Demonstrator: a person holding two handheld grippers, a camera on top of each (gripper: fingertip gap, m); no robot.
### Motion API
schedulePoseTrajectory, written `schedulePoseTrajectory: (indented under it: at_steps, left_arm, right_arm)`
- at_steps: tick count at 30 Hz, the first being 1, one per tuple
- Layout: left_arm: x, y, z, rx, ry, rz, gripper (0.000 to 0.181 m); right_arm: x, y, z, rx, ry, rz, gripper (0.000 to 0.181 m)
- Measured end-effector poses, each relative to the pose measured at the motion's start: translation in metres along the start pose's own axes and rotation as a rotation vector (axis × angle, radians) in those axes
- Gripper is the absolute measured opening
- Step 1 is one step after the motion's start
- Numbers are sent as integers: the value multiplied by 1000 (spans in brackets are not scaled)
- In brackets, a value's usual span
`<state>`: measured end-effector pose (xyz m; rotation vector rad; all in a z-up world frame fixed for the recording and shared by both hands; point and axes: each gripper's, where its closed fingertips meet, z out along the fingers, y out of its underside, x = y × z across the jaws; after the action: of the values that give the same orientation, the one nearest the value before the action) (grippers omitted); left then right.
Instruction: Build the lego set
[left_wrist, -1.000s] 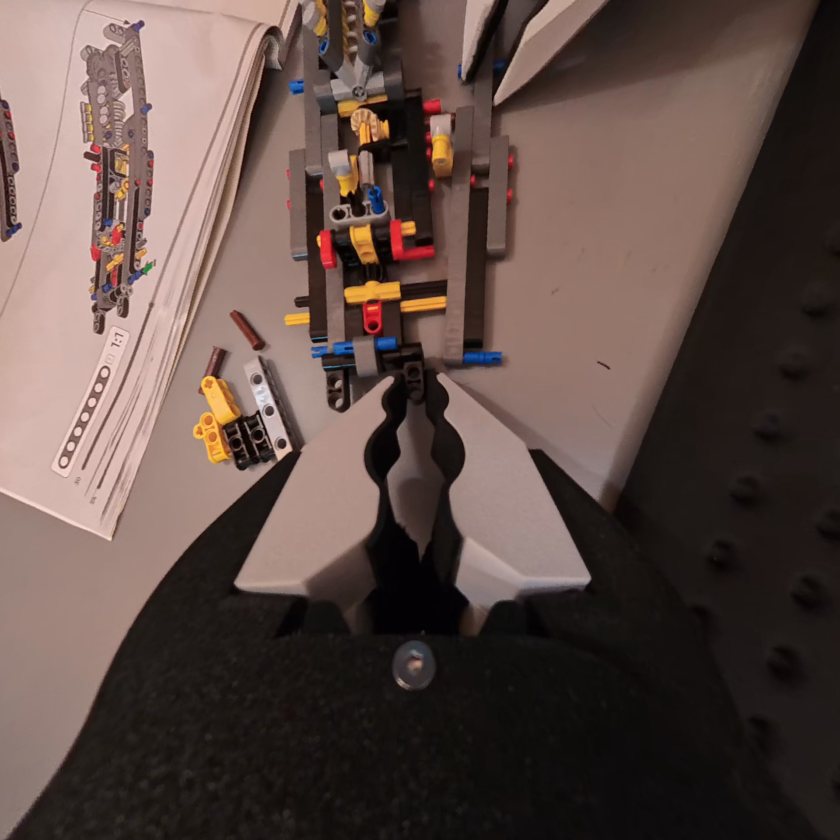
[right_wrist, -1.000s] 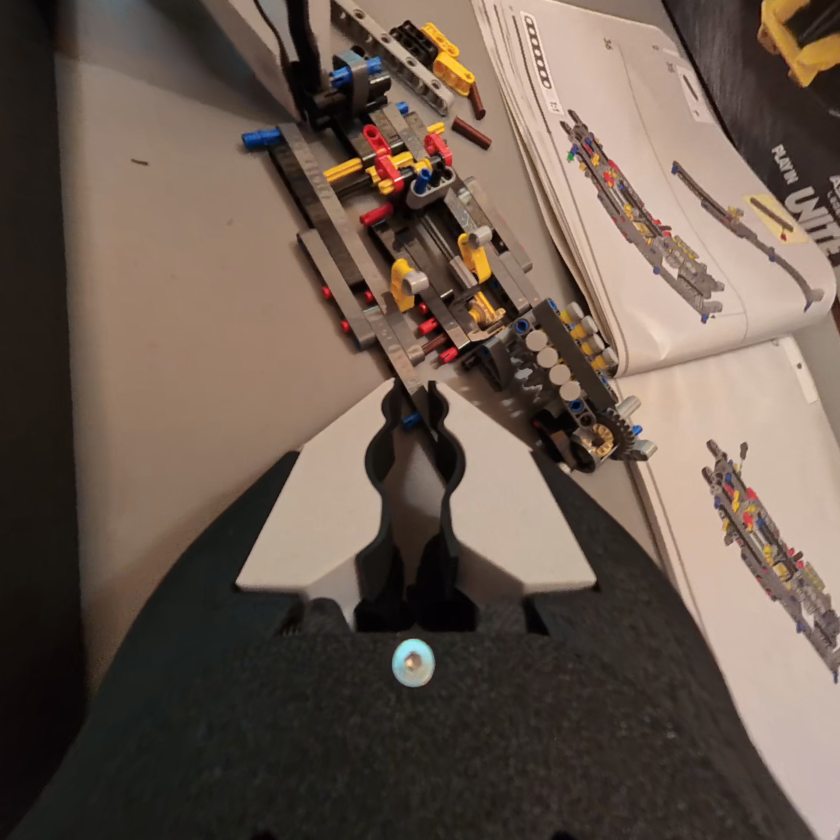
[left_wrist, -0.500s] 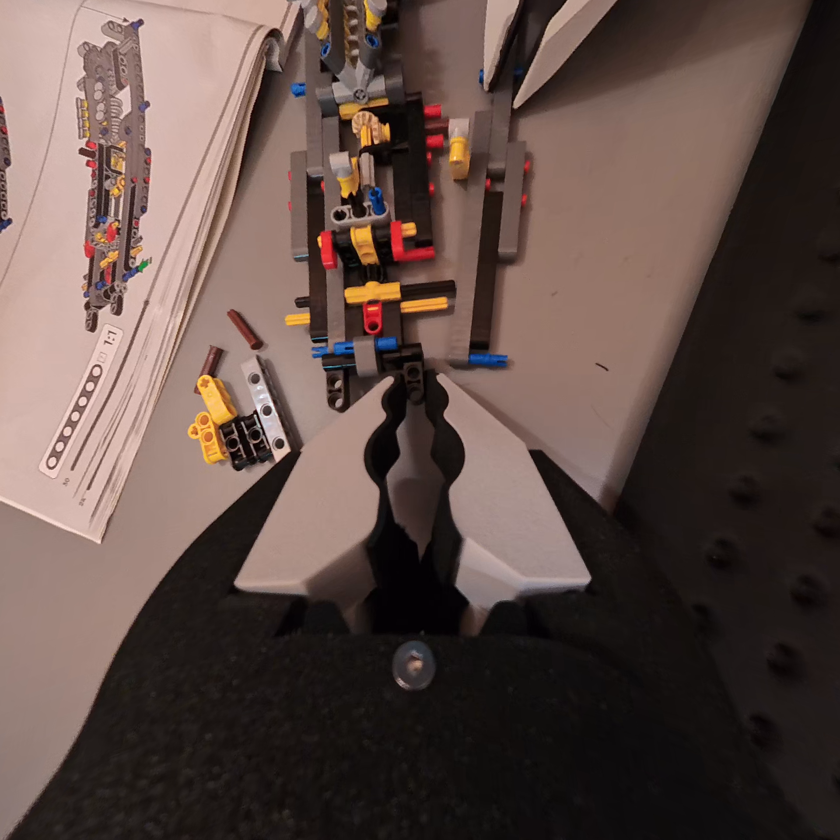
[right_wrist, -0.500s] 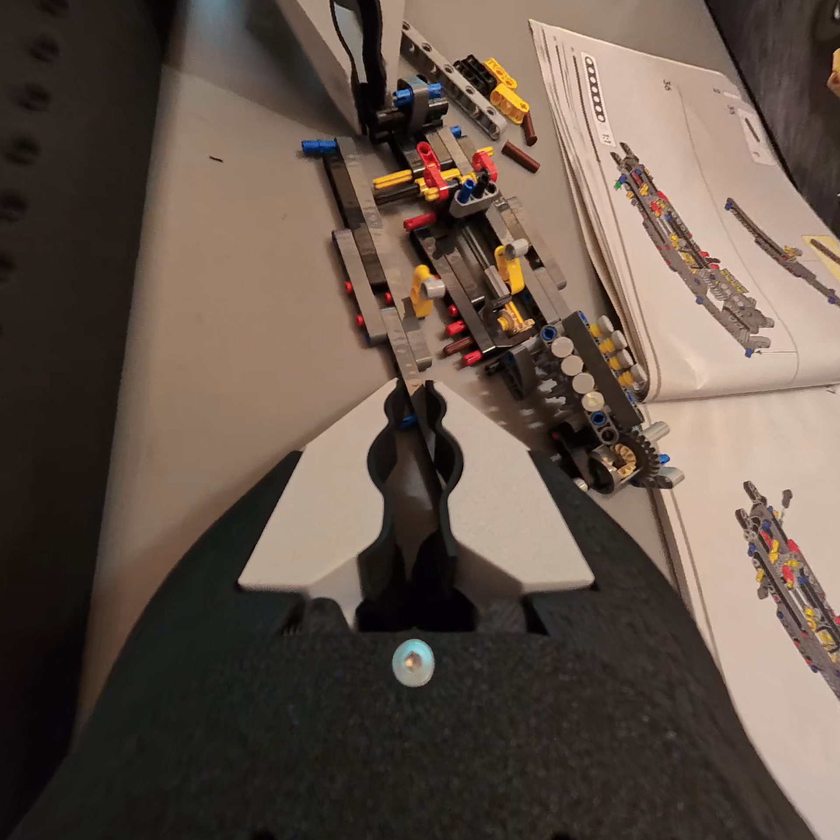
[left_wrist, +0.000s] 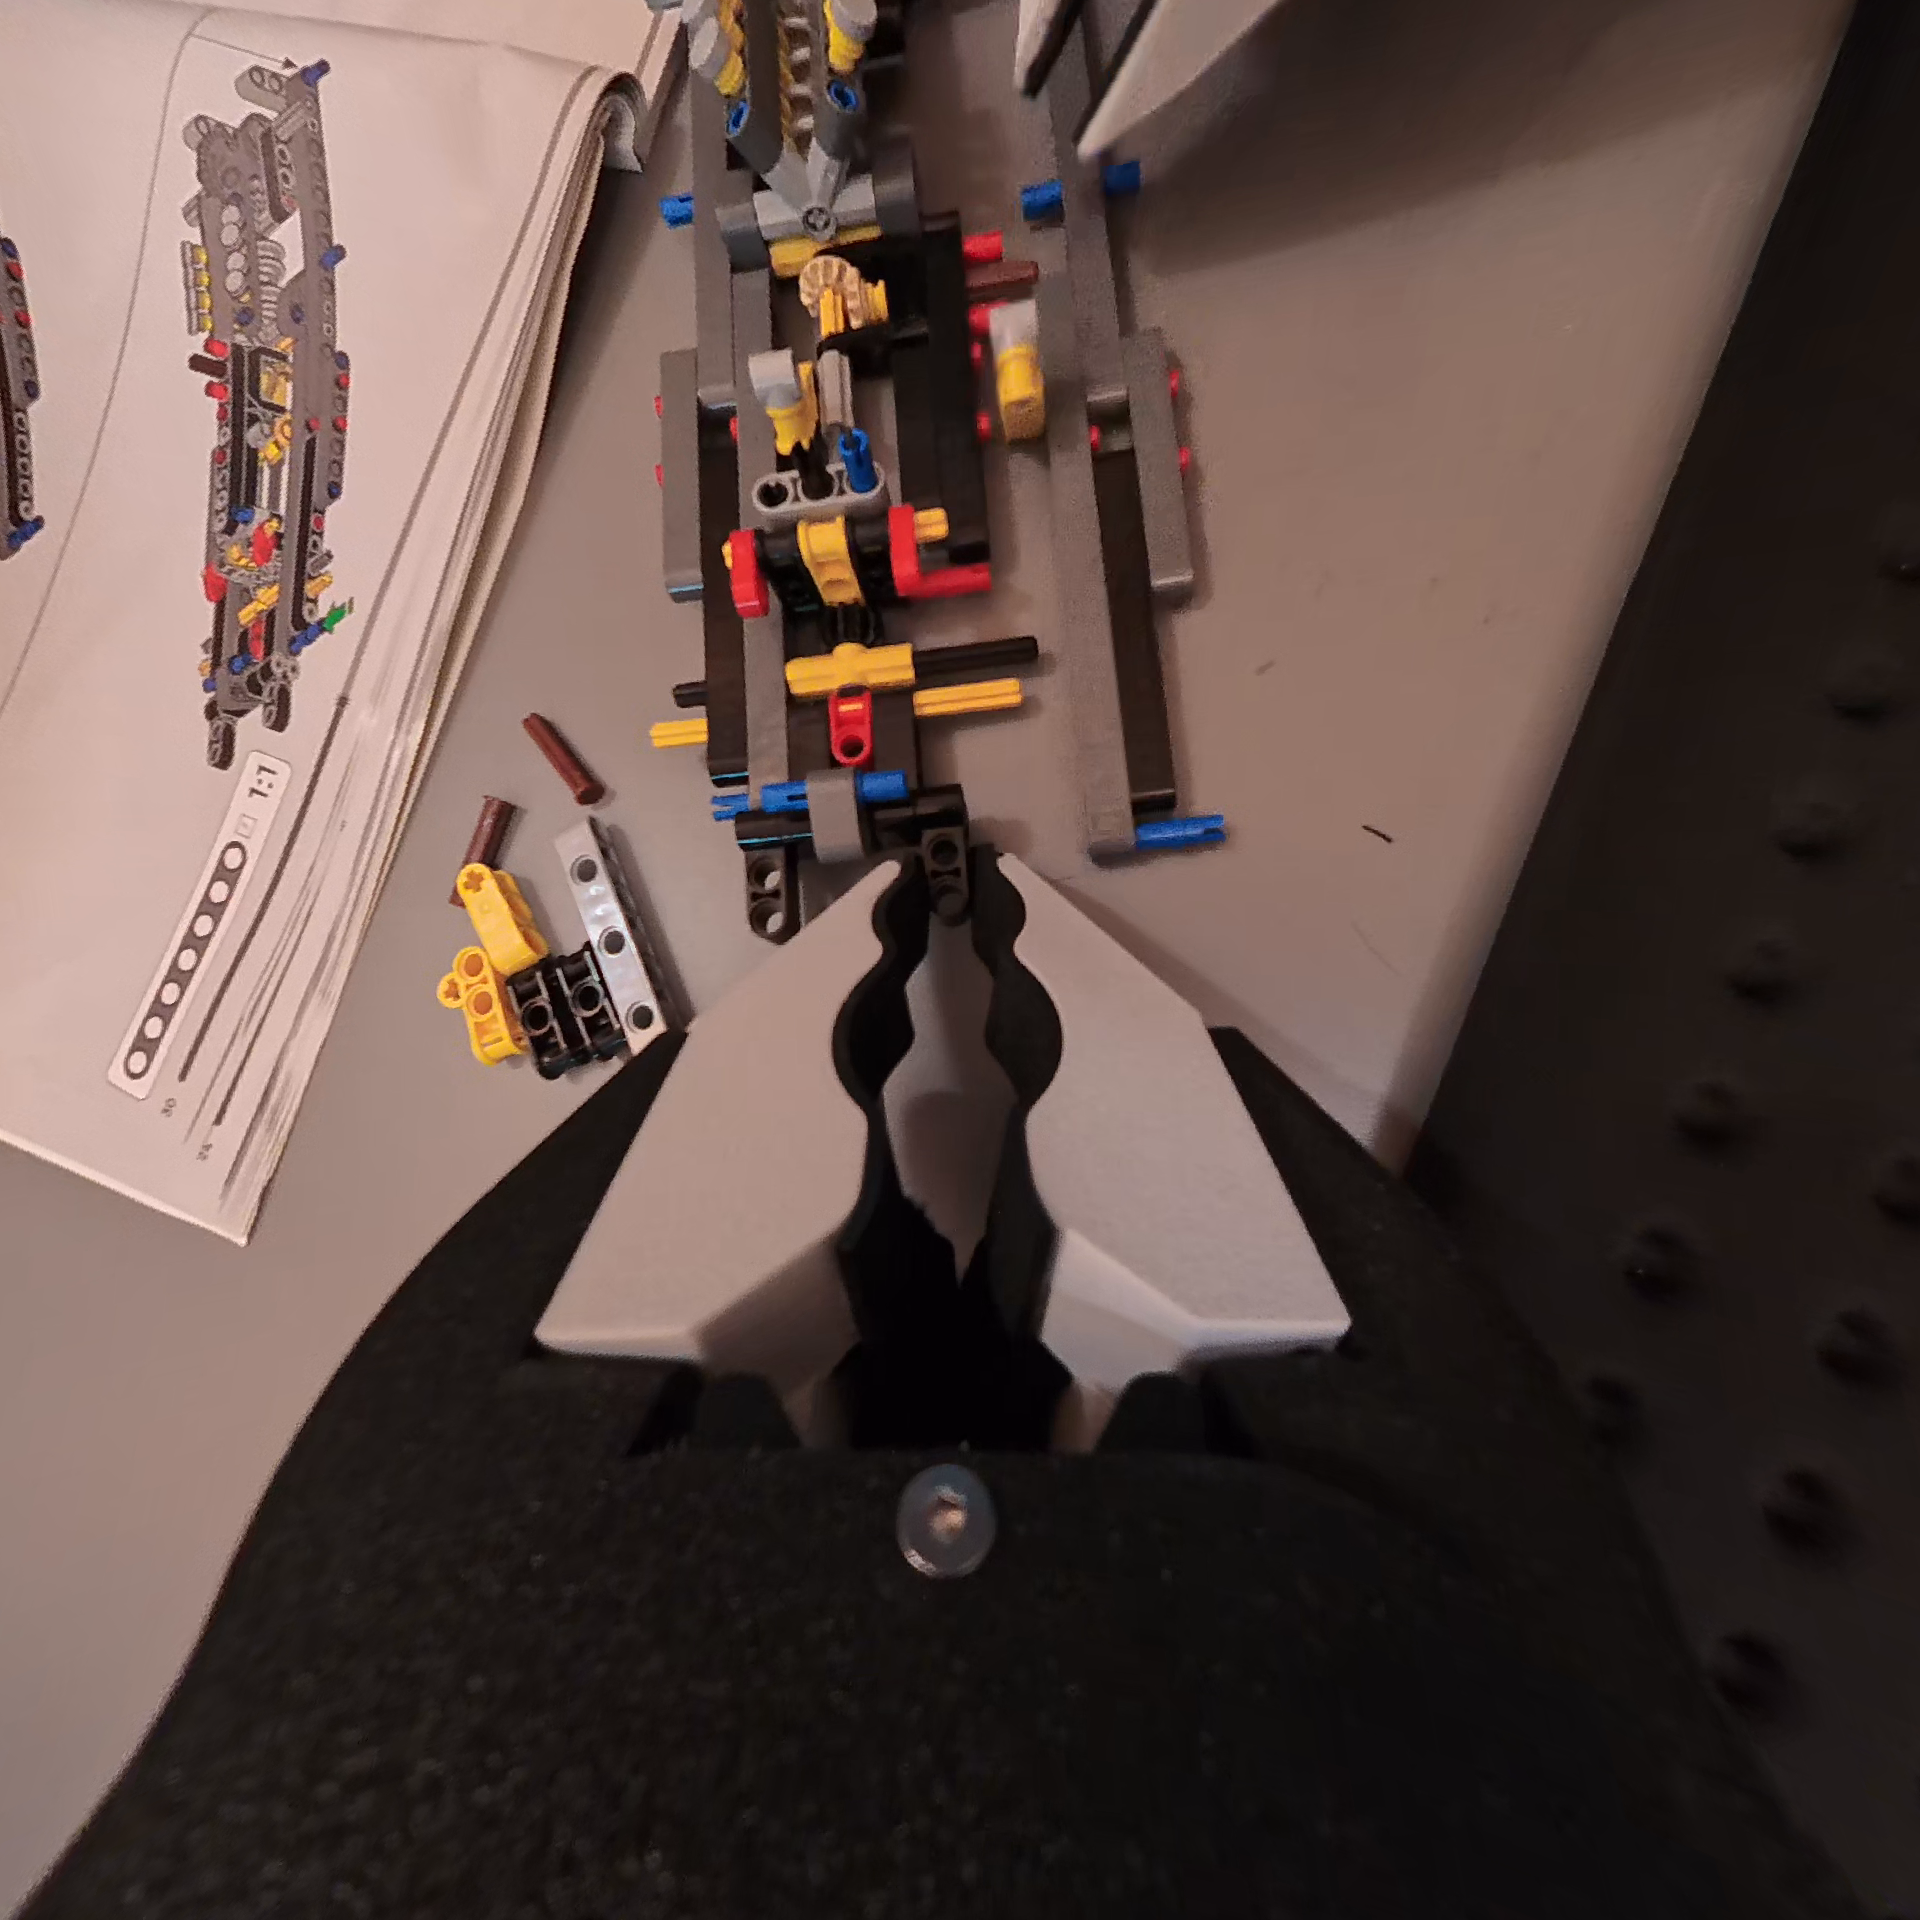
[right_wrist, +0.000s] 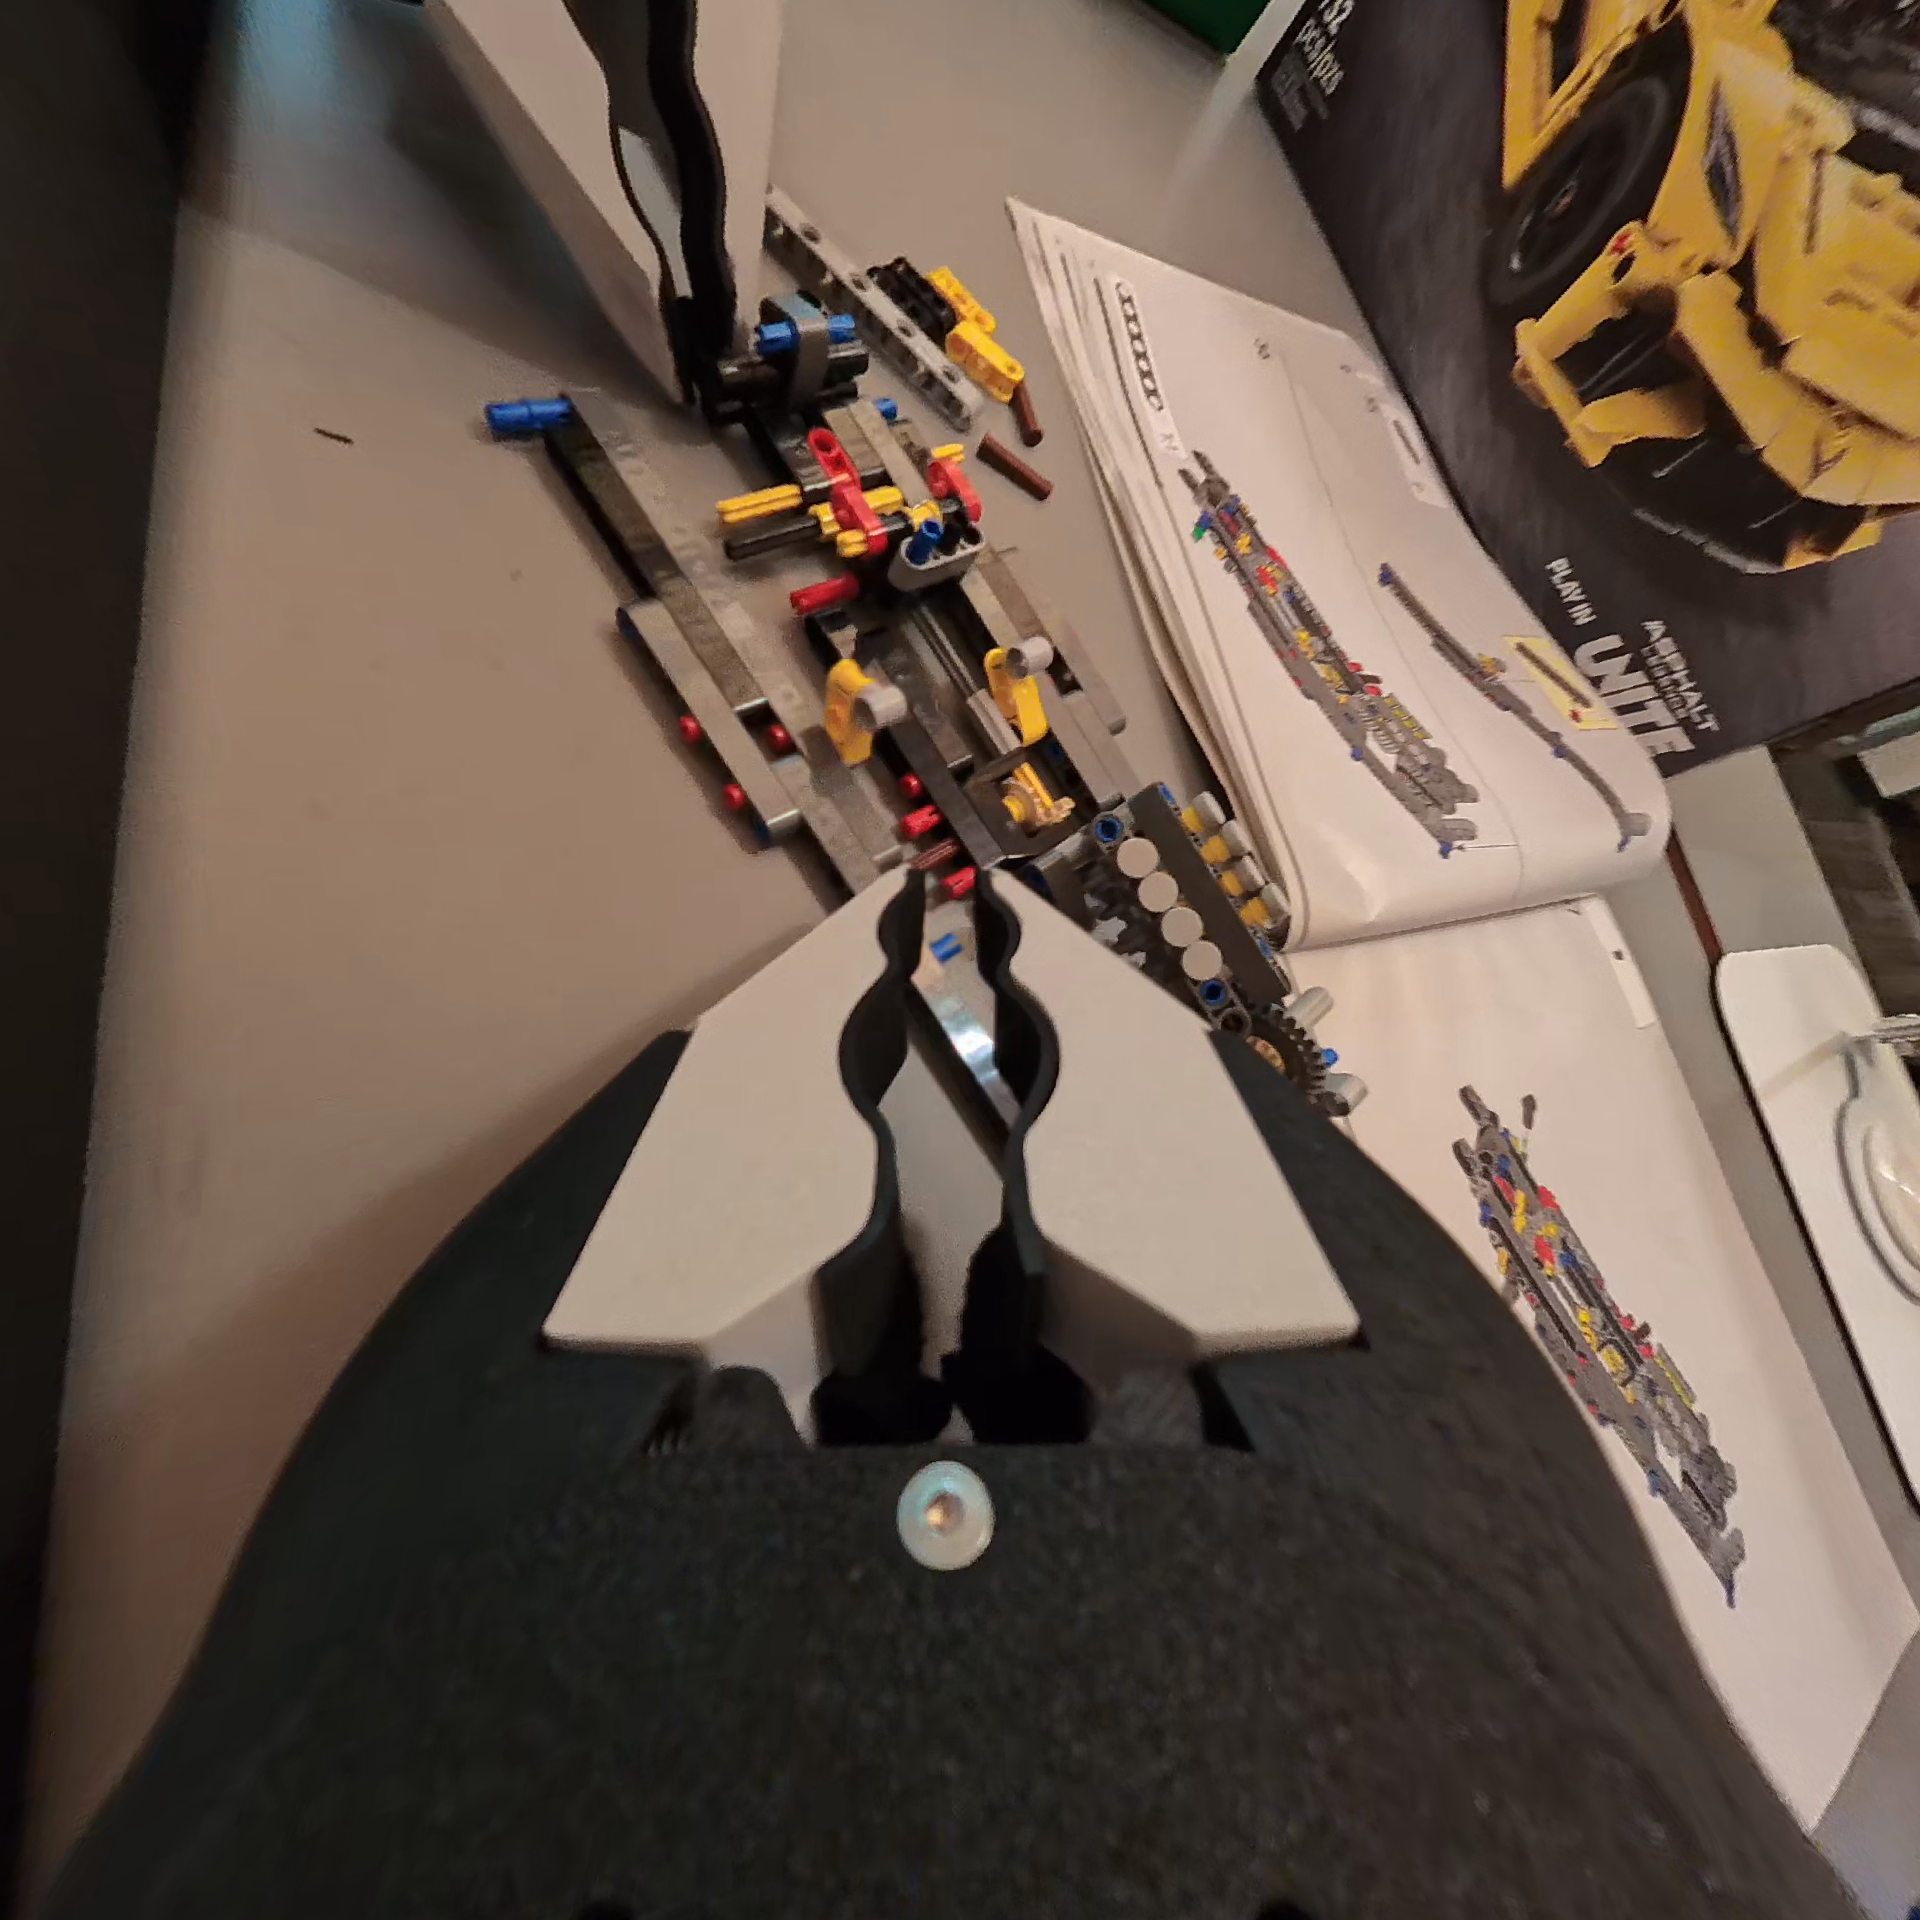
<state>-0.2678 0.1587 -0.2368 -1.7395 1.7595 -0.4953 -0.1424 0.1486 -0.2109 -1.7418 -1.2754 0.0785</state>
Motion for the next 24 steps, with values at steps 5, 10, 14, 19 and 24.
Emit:
schedulePoseTrajectory:
  at_steps: [5,10,14,19,24]
  left_arm:
    - [0,0,0,1,-1,-5,7]
    - [0,0,0,9,2,-15,7]
    - [0,0,0,12,-5,-12,7]
    - [0,-1,0,22,1,-13,7]
    - [0,-1,0,47,9,-36,7]
  right_arm:
    - [-15,-5,-3,-16,-86,65,8]
    - [-39,-17,3,-29,-242,183,32]
    - [-40,-23,5,8,-231,243,32]
    - [-33,-23,3,46,-162,266,27]
    - [-23,-23,0,76,-98,243,23]
